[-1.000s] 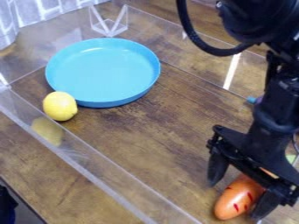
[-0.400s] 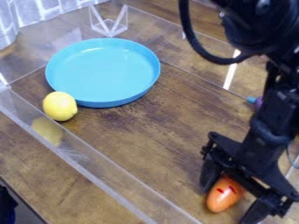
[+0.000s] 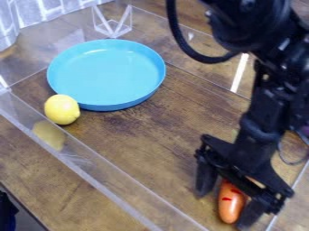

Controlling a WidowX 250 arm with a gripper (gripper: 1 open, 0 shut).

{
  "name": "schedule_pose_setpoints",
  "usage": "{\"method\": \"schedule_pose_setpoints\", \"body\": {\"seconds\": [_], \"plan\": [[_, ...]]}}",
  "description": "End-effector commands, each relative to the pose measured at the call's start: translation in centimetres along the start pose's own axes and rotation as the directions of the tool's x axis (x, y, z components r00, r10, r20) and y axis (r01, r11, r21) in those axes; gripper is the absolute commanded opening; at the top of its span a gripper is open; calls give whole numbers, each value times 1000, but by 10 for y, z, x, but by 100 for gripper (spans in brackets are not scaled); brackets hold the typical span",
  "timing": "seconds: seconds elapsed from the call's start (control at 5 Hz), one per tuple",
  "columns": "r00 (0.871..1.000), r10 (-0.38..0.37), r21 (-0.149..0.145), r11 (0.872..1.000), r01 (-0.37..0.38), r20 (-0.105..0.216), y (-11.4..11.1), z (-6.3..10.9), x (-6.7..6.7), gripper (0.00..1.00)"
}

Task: Move the carrot to the right side

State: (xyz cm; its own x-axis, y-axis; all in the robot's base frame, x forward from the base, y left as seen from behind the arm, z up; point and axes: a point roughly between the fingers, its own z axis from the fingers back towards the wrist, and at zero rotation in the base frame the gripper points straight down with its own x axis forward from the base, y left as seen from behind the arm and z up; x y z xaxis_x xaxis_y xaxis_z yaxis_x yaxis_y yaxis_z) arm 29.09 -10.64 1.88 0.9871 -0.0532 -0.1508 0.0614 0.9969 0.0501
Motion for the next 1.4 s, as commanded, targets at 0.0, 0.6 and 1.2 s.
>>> {"method": "schedule_pose_setpoints", "body": {"seconds": [0.0, 0.6, 1.2], "plan": [[998, 44, -10, 999, -44, 51, 17, 16, 17, 100], [993, 118, -38, 992, -117, 19, 6, 11, 11, 0], [996, 79, -25, 997, -78, 49, 18, 38, 1, 100]]}}
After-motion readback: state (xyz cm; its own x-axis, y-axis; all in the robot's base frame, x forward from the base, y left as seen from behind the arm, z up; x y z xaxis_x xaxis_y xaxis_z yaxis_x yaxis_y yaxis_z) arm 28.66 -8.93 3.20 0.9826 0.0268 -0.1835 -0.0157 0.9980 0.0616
